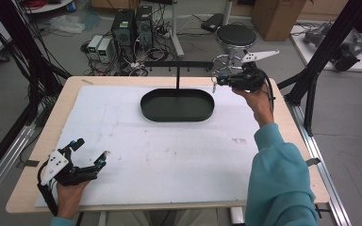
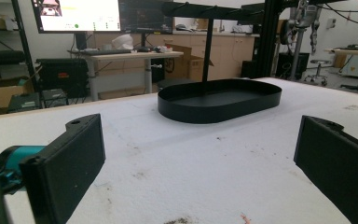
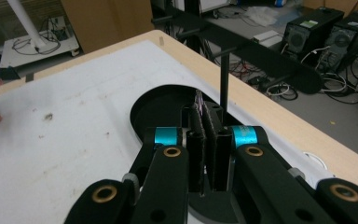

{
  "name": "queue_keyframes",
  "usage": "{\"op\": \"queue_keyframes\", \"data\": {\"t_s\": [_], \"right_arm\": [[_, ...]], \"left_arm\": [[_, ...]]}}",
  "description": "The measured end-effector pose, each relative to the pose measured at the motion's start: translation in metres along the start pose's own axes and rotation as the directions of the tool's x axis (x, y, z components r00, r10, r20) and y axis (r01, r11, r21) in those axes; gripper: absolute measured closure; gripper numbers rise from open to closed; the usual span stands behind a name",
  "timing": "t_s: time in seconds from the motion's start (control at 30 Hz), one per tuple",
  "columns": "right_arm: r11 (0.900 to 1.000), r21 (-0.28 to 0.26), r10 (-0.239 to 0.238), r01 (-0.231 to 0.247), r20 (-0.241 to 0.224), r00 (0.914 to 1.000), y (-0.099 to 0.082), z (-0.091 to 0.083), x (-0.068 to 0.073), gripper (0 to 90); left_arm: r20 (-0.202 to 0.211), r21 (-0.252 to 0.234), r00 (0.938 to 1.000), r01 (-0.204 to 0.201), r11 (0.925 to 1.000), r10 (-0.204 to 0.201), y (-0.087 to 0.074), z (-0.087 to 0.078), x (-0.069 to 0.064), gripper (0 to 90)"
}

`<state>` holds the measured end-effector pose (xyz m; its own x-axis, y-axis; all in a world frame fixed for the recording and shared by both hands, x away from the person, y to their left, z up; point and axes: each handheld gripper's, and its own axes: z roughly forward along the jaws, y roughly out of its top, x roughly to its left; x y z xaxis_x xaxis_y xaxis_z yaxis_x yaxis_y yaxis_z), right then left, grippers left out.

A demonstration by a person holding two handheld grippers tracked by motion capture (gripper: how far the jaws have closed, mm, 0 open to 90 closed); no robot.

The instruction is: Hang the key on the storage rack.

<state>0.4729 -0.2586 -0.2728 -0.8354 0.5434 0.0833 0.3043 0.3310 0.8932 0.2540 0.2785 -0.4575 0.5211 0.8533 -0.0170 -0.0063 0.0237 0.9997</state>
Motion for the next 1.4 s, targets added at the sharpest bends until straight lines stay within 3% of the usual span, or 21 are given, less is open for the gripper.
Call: {"op": "queue_keyframes", "data": {"t_s": [0.6, 0.73, 1.17, 1.4], "right_arm": [[0.9996, 0.029, 0.003, -0.004, 0.013, 0.9999, 0.03, 0.017, -0.019, 88.7], [0.9982, 0.055, -0.027, 0.026, 0.015, 0.9995, 0.036, 0.024, -0.021, 88.7], [0.9916, 0.126, -0.03, 0.028, 0.016, 0.9994, 0.033, 0.041, -0.03, 88.7], [0.9909, 0.134, -0.019, 0.015, 0.024, 0.9995, 0.03, 0.047, -0.034, 88.7]], "left_arm": [[0.002, 0.001, 1.0, 0.001, 1.0, -0.001, 0.0, 0.0, 0.001, 2.3], [0.002, 0.001, 1.0, 0.001, 1.0, -0.001, 0.0, 0.0, 0.001, 2.3], [0.002, 0.001, 1.0, 0.002, 1.0, -0.002, 0.0, 0.0, 0.001, 2.3], [0.003, 0.001, 1.0, 0.002, 1.0, -0.002, 0.0, 0.0, 0.001, 2.3]]}}
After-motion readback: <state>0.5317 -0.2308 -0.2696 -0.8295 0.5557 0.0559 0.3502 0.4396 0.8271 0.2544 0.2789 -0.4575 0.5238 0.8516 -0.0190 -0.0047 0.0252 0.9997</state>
